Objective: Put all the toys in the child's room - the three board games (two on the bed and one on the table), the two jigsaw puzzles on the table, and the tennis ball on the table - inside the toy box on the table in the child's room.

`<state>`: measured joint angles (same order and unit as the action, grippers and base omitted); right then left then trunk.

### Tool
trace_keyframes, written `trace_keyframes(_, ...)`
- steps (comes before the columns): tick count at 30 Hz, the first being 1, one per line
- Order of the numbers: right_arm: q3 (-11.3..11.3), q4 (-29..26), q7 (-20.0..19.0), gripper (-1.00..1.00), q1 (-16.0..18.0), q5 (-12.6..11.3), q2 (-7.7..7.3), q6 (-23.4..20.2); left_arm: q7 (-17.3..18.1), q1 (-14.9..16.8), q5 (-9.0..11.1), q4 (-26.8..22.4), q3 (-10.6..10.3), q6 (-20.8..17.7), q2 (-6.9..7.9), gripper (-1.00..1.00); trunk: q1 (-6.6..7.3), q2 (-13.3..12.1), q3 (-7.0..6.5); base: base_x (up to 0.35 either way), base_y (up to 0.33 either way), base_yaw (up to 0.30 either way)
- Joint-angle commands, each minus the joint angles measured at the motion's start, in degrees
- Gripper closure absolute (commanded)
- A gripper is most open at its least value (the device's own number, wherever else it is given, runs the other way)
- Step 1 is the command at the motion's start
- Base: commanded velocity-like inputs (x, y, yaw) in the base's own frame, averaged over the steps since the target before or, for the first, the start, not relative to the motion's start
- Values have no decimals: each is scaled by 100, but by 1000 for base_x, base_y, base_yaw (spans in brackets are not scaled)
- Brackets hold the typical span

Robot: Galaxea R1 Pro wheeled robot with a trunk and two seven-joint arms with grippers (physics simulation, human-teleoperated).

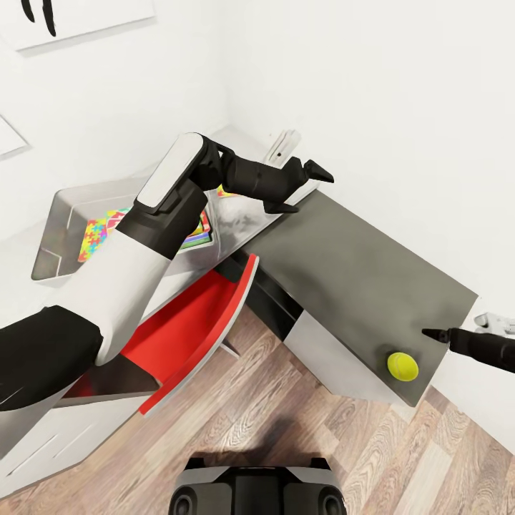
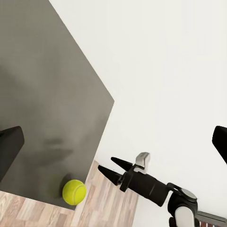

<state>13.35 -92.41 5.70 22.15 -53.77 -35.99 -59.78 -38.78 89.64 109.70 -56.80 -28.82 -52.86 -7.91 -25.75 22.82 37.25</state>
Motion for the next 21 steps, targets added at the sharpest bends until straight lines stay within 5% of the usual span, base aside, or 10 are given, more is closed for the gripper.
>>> trace_keyframes(1,-1,-5,59,-100,4,-56,-2,-22,-60,5,60,-1,0,4,0,-100,-3,10,8,0,0,0)
trace_keyframes(21,-372,-5,63,-100,33,-85,217,-22,-60,10,60,1,4,4,0,-100,-3,10,8,0,0,0)
